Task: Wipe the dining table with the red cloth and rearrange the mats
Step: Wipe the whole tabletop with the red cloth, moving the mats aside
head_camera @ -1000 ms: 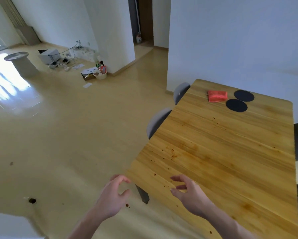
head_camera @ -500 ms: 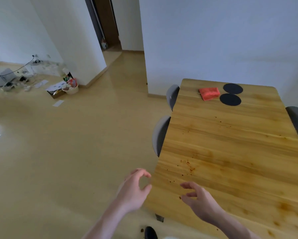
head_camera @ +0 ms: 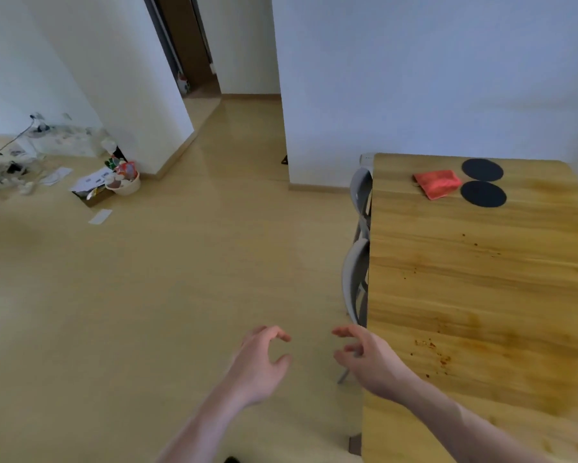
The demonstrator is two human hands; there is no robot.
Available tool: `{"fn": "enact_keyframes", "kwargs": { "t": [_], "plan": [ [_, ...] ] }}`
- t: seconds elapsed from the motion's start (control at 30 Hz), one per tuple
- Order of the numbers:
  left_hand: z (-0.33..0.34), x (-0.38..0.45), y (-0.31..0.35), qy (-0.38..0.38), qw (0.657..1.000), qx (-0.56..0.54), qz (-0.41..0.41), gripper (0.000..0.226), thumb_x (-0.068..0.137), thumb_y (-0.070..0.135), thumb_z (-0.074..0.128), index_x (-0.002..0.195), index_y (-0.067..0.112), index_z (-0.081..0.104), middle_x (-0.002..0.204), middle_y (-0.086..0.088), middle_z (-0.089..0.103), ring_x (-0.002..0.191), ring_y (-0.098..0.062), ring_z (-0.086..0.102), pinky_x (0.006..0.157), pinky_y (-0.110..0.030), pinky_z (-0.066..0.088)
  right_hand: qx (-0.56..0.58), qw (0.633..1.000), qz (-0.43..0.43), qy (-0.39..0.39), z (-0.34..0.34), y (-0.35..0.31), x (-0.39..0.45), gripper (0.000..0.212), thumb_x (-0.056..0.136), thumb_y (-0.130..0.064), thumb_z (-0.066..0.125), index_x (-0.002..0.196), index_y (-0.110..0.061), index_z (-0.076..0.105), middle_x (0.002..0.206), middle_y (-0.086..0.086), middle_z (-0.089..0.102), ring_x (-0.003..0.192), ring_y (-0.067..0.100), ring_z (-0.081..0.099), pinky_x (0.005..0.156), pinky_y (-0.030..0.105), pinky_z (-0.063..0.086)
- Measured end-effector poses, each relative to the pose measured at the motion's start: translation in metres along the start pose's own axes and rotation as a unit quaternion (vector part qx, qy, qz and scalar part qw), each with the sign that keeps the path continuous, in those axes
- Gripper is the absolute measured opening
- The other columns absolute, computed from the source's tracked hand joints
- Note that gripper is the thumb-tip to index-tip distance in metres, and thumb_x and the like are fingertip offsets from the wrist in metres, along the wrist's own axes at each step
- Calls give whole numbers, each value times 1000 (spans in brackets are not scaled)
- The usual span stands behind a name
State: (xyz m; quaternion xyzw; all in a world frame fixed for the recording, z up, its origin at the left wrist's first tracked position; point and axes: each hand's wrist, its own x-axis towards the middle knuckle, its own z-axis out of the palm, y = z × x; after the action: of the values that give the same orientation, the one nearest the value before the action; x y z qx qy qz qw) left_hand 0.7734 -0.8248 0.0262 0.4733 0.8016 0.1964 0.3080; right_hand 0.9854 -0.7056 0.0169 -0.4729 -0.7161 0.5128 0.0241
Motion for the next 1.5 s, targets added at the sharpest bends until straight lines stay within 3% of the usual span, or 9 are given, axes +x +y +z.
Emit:
{"fn": "enact_keyframes", "kwargs": {
  "t": [0.13, 0.3, 0.47, 0.7, 0.9, 1.07, 1.17, 1.37, 1.5],
  "plan": [
    [-37, 40, -19, -34, 997, 18, 72, 26, 93, 28, 69, 118, 30, 62, 124, 11, 51, 125, -12, 48, 108, -22, 33, 51, 995, 43, 77, 20, -13, 10, 35, 96, -34, 65, 128, -42, 55, 122, -18, 58, 112, 3, 57, 72, 19, 53],
    [-74, 85, -34, -83, 984, 37, 151, 22, 91, 29, 72, 110, 33, 61, 122, 10, 54, 123, -14, 50, 112, -28, 35, 117, 975, 102, 161, 48, -25, 8, 34, 95, -28, 66, 126, -42, 58, 122, -17, 62, 109, 4, 62, 92, 31, 58],
    [-86, 119, -14, -139, 961, 62, 229, 21, 91, 31, 73, 105, 38, 58, 120, 15, 53, 115, -8, 52, 106, -28, 41, 157, 951, 139, 227, 67, -38, -6, 37, 99, -23, 61, 132, -39, 54, 127, -16, 58, 105, 0, 61, 65, 11, 47],
    [-98, 169, 20, -206, 928, 87, 300, 26, 96, 37, 66, 122, 37, 59, 136, 24, 46, 127, 0, 44, 107, -22, 36, 210, 919, 156, 295, 66, -46, 18, 33, 97, -26, 66, 124, -40, 53, 119, -26, 58, 103, -4, 61, 68, 8, 48],
    [-135, 254, 14, -196, 928, 126, 290, 22, 95, 38, 67, 114, 41, 57, 129, 26, 49, 119, 4, 47, 110, -23, 39, 199, 928, 172, 264, 42, -62, 115, 42, 96, -26, 64, 135, -36, 52, 128, -12, 60, 107, 6, 64, 86, 21, 56],
    [-171, 327, 4, -161, 945, 147, 244, 22, 91, 36, 71, 109, 41, 59, 123, 22, 53, 117, -2, 53, 105, -22, 40, 168, 948, 122, 242, -4, -117, 203, 44, 95, -27, 63, 138, -32, 54, 119, -11, 61, 85, 3, 61, 69, 16, 52],
    [-181, 368, 6, -163, 949, 139, 233, 22, 91, 35, 71, 111, 38, 62, 124, 20, 54, 118, -3, 54, 101, -22, 40, 151, 956, 88, 237, -33, -148, 248, 44, 97, -34, 64, 139, -36, 52, 128, -16, 56, 110, 3, 58, 90, 25, 54],
    [-180, 447, 32, -207, 933, 145, 255, 20, 91, 37, 70, 110, 38, 62, 125, 22, 53, 120, -1, 53, 101, -23, 41, 167, 939, 107, 280, -69, -157, 301, 44, 95, -37, 64, 137, -39, 53, 130, -20, 55, 113, 1, 57, 95, 32, 56],
    [-183, 503, 55, -241, 911, 156, 295, 20, 93, 37, 69, 110, 41, 60, 126, 22, 52, 121, -3, 52, 107, -26, 40, 177, 916, 169, 319, -71, -143, 317, 45, 96, -25, 66, 138, -32, 54, 126, -14, 60, 103, 2, 63, 85, 22, 58]
  ]
}}
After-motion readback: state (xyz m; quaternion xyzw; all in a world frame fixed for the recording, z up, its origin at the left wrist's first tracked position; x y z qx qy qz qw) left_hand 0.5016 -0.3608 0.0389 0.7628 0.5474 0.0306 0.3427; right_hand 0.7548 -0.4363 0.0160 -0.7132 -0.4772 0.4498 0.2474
